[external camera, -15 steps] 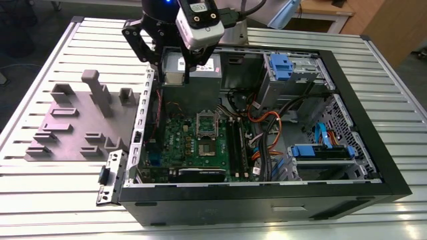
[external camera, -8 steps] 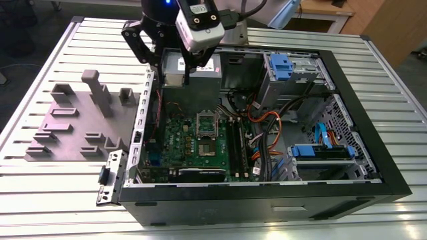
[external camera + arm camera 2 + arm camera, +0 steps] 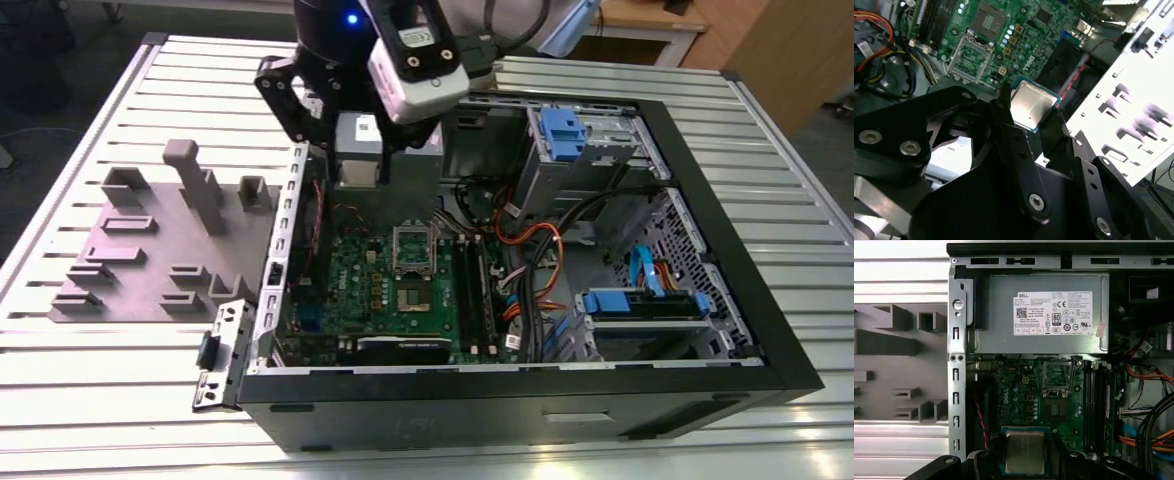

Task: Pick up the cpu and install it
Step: 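Pick up the cpu and move it towards the insertion slot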

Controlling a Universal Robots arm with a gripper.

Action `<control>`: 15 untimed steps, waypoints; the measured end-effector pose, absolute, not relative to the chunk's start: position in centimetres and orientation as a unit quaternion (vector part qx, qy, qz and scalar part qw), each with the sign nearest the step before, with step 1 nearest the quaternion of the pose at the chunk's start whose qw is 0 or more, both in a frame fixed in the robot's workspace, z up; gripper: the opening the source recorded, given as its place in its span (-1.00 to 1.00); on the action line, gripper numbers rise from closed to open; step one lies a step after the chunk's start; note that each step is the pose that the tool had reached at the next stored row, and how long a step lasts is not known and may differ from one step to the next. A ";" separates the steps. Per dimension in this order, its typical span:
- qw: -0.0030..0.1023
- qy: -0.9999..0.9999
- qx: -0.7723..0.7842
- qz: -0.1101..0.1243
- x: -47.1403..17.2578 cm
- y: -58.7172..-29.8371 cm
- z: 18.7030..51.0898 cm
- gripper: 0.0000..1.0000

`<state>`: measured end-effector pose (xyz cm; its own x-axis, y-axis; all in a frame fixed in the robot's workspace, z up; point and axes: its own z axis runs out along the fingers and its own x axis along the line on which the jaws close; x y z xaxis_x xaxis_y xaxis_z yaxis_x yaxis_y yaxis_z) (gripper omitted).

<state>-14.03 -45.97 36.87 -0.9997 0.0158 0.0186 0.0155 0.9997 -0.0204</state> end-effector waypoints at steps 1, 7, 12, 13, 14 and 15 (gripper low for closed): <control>0.009 -1.000 -0.008 0.010 -13.7 -46.0 36.9 -0.05; 0.009 -1.000 -0.008 0.010 -11.7 -46.0 36.8 -0.05; 0.009 -1.000 -0.008 0.010 -10.4 -46.0 36.7 -0.05; 0.009 -1.000 -0.008 0.010 -10.1 -46.0 36.7 -0.05; 0.009 -1.000 -0.008 0.010 -9.8 -46.0 36.7 -0.05; 0.009 -1.000 -0.008 0.010 -9.5 -46.0 36.7 -0.05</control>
